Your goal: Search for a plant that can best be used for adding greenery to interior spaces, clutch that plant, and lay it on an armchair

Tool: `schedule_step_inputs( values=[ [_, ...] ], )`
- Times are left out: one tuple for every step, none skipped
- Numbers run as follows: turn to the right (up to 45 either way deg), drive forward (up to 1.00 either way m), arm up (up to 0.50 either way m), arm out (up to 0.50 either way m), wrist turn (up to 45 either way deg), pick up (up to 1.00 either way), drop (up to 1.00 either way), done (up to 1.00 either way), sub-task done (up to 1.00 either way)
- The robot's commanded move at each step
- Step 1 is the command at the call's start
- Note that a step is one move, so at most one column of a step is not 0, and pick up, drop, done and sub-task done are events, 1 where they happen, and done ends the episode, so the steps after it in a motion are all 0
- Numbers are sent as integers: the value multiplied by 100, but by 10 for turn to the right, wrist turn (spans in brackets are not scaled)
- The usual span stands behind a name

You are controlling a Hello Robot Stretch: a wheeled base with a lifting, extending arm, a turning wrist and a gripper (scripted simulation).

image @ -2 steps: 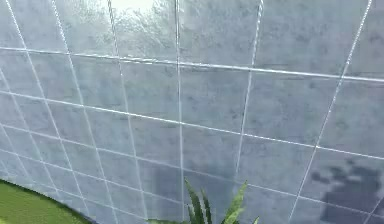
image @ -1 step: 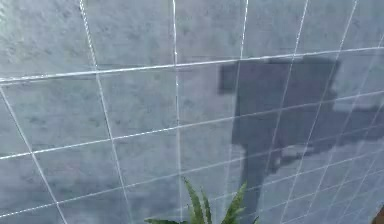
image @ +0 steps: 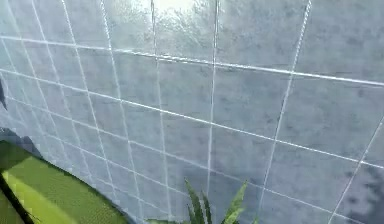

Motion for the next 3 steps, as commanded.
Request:
schedule_step_inputs(
  values=[
    [-450, 0, 0, 0, 0, 0, 0, 0, 0],
    [-450, 0, 0, 0, 0, 0, 0, 0, 0],
    [-60, 0, 0, 0, 0, 0, 0, 0, 0]
  ],
)
